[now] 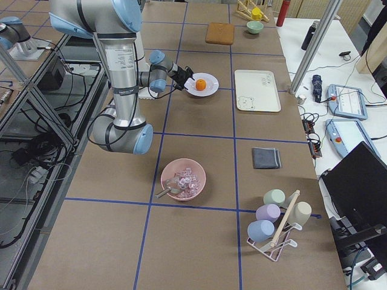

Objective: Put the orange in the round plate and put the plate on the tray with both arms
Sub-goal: 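Lower the right gripper to the near rim of the white plate, then grip the plate rim with the right gripper and lift it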

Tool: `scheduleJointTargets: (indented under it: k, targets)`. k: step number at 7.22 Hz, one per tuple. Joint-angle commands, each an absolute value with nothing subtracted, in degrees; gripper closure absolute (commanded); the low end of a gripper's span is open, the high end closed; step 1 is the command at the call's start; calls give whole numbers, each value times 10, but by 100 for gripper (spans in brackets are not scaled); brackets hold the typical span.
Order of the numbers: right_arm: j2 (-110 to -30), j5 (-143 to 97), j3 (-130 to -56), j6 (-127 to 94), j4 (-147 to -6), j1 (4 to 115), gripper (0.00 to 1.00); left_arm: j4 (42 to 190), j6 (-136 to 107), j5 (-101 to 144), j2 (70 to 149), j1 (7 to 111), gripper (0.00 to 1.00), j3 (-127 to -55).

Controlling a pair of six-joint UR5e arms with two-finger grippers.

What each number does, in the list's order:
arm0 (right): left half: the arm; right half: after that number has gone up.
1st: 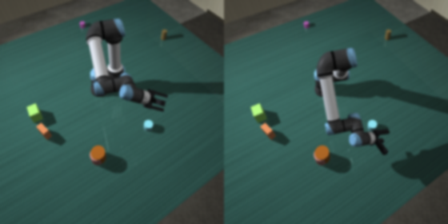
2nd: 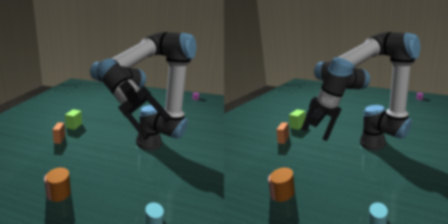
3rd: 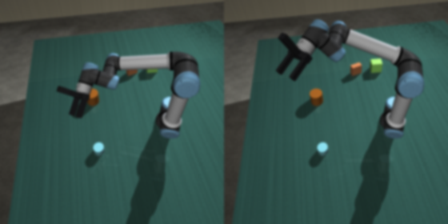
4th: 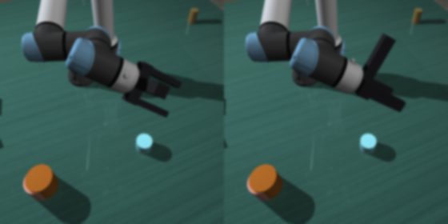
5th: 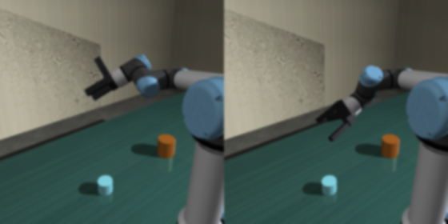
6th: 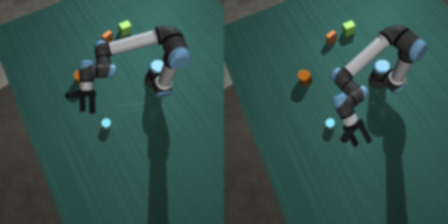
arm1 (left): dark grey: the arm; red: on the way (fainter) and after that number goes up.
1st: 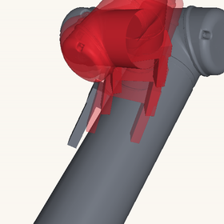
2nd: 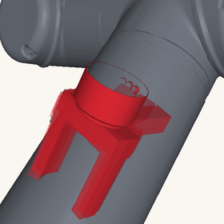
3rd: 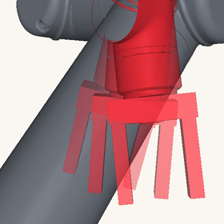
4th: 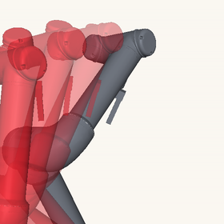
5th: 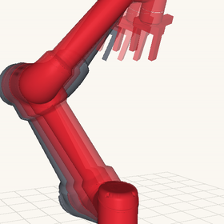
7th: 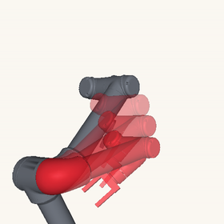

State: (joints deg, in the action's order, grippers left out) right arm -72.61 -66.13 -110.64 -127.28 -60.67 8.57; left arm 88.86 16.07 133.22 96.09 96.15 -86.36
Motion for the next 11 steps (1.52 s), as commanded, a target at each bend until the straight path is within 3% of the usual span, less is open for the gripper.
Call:
scheduleJointTargets:
  k: [1, 6, 7, 10, 11]
  targets:
    - [-709, -662, -1070, -1283, -607, 99, 29, 889, 160, 1332, 962, 962, 2, -864]
    - [-681, -668, -1013, -1281, -607, 112, 29, 889, 161, 1332, 958, 962, 2, -864]
    - [-666, -668, -1000, -1286, -607, 112, 33, 889, 161, 1332, 958, 961, 2, -864]
    - [-665, -666, -999, -1287, -606, 99, 53, 889, 161, 1332, 958, 961, 2, -864]
    - [-665, -664, -1001, -1288, -605, 93, 68, 889, 160, 1332, 959, 961, 2, -863]
